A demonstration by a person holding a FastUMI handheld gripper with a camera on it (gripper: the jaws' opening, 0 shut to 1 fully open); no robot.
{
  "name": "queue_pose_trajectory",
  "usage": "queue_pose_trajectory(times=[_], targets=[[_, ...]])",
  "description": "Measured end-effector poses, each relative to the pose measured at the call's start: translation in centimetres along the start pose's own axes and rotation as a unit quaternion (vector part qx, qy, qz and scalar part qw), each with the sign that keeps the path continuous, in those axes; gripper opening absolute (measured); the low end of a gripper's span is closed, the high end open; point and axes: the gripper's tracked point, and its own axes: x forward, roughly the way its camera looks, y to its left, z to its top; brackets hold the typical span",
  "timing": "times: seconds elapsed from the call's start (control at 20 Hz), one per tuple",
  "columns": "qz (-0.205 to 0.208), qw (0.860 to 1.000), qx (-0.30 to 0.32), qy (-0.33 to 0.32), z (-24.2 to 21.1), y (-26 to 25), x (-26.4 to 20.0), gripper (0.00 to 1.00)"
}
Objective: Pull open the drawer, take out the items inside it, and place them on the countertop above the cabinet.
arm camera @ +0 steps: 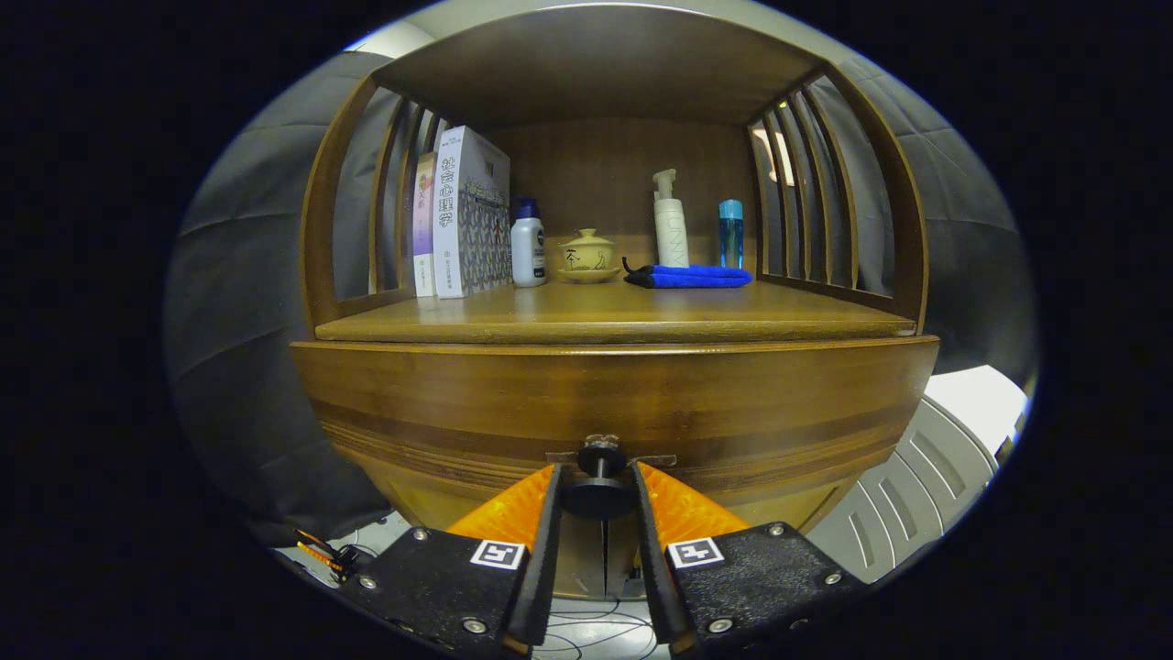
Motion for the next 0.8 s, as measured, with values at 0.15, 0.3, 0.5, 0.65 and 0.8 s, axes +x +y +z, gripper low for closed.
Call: queue_pose_trajectory(times=[0.15,0.3,0.5,0.65,0.8], targets=[[0.004,1.0,-0.001,0.0,-0.3,-0.1,-1.0,0.43],[0.009,1.0,-0.002,-0.001,-0.6,-0.1,-1.9,0.43],[0.013,1.0,-0.002,-0.003,-1.0,-0.1,-3.5,0.43],[0.015,1.0,-0.008,-0.01,-1.4,0.0,-4.6,0.43],[0.017,1.0,-0.012,-0.012,-1.6,0.1,-5.7,0.43]])
